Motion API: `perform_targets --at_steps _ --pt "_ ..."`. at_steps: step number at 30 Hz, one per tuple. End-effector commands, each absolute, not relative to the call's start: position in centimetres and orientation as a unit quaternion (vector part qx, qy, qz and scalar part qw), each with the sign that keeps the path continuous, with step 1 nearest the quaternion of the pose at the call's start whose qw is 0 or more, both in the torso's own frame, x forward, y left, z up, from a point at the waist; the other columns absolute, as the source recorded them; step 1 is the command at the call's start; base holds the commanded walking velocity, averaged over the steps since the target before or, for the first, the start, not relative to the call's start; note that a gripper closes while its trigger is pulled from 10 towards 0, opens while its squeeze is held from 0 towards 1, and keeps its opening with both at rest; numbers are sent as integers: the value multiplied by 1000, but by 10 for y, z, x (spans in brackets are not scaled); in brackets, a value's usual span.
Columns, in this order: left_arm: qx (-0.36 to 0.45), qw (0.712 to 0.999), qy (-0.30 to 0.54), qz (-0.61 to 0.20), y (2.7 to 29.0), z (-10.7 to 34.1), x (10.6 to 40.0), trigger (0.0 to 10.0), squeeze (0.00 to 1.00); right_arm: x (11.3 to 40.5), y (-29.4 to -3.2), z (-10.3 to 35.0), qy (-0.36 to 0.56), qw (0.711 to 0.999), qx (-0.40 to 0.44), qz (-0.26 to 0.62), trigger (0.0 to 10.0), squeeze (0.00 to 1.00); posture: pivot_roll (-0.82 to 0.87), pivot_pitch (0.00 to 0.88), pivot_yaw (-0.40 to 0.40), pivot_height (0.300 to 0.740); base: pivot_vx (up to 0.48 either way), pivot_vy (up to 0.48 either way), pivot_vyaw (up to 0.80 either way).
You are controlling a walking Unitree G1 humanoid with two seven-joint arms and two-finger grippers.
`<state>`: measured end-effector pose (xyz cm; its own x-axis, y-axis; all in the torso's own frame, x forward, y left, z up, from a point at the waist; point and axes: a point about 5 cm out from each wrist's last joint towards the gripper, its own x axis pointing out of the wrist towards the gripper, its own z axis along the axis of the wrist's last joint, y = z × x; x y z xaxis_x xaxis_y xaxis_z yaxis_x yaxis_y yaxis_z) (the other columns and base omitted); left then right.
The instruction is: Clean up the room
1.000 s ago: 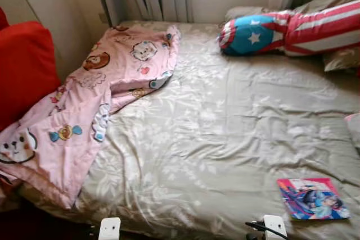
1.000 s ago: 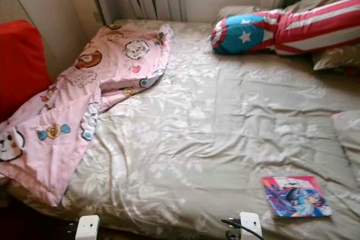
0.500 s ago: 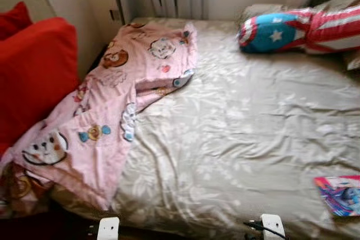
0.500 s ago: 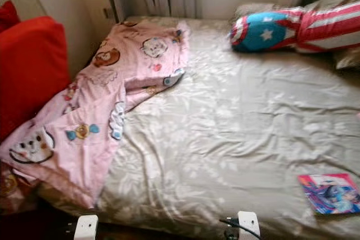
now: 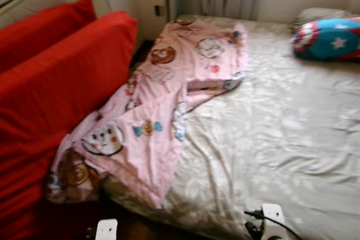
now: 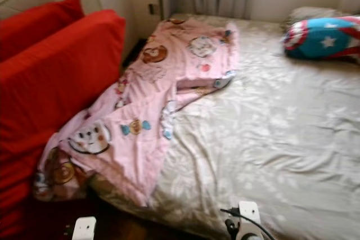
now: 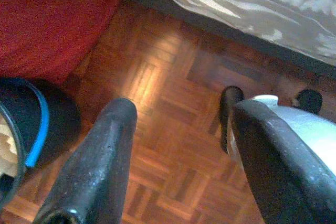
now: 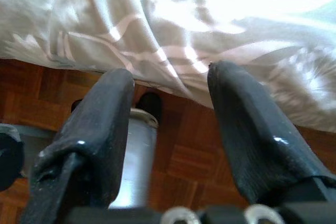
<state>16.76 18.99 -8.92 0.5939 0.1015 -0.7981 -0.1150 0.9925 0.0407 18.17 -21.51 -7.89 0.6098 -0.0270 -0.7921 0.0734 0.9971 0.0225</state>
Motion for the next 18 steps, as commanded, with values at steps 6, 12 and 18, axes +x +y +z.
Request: perform_targets --at_steps 6,12,18 --pt "-4 886 459 65 195 -92 160 10000 0 173 -213 -84 456 889 32 -28 10000 0 -36 122 32 740 0 479 0" --pt "-2 887 458 65 196 -92 160 10000 0 174 -213 -83 455 889 29 -27 10000 0 -33 126 33 740 0 236 105" --pt "-1 887 457 65 197 -92 160 10000 0 174 -212 -83 454 890 30 -26 10000 0 -33 129 34 740 0 0 800"
